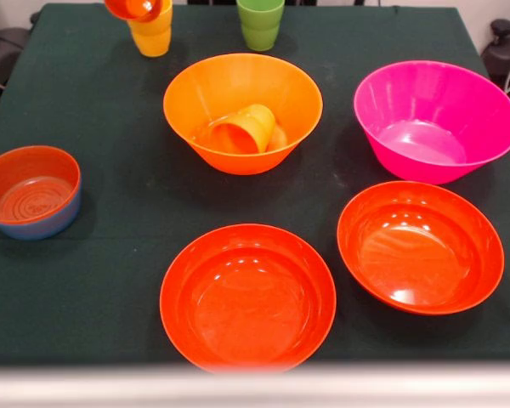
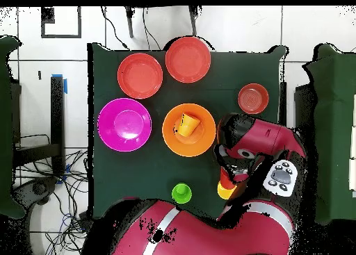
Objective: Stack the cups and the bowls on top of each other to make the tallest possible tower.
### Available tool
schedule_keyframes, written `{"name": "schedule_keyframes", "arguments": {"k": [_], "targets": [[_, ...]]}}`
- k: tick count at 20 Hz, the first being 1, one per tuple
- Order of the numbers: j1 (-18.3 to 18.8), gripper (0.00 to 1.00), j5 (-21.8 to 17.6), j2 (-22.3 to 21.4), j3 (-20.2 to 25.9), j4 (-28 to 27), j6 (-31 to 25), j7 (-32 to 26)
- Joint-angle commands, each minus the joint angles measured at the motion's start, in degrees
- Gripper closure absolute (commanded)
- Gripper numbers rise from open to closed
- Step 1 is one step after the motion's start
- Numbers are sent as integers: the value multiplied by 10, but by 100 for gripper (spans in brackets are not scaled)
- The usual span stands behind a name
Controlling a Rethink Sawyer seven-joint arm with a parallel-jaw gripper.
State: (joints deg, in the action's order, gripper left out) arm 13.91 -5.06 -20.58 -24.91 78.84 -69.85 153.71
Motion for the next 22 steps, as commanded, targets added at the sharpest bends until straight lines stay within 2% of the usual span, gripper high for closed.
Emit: {"name": "schedule_keyframes", "arguments": {"k": [1,11,16,19,22], "targets": [[-4,100,-34,10,45,36,8,-31],[-2,100,-40,1,44,44,1,-40],[5,100,-34,4,51,28,4,-38],[11,100,-32,6,56,0,-28,-51],[6,100,-29,0,57,1,-45,-49]]}}
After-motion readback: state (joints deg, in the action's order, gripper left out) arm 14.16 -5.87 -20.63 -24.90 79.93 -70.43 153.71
